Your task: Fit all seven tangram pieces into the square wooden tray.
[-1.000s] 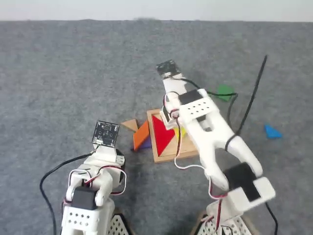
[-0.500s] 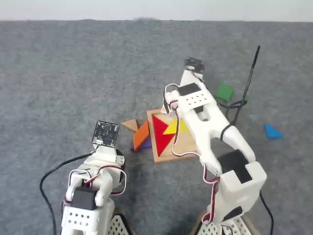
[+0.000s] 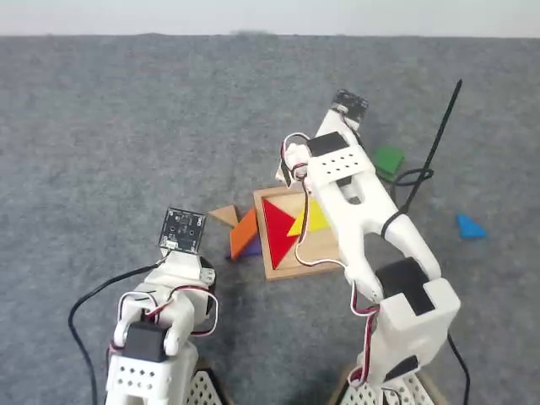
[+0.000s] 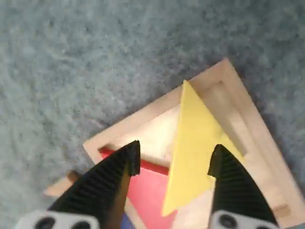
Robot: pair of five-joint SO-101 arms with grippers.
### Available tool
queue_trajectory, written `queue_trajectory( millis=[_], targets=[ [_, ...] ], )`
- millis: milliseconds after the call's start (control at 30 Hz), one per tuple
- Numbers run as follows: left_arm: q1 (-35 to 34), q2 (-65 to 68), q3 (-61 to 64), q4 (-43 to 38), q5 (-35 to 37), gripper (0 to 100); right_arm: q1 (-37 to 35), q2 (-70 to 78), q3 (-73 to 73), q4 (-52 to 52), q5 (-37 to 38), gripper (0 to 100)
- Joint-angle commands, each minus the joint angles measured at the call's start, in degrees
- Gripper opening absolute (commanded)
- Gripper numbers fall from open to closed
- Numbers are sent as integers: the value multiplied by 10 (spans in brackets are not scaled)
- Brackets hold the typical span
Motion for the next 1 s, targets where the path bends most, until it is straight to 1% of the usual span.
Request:
queue_trajectory(
  millis=[0,67,100,167,233,367,433,567,700,967],
  targets=[
    [1,-7,-7,4,7,12,-3,-41,-40,20,231,147],
    [1,-7,-7,4,7,12,-1,-75,-28,17,290,25],
    [1,-7,-7,4,7,12,0,-95,-13,11,309,0],
    [1,-7,-7,4,7,12,-1,-139,39,-8,329,44],
    [1,-7,-7,4,7,12,-3,-186,109,-51,344,35],
    [1,-7,-7,4,7,12,-5,-256,279,-175,445,18],
    [1,-7,-7,4,7,12,-6,-281,347,-219,475,17],
    [1,-7,-7,4,7,12,-7,-305,406,-225,520,17],
    [1,-7,-7,4,7,12,-5,-309,434,-226,537,16],
    [1,-7,-7,4,7,12,-5,-302,435,-230,535,16]
  ],
)
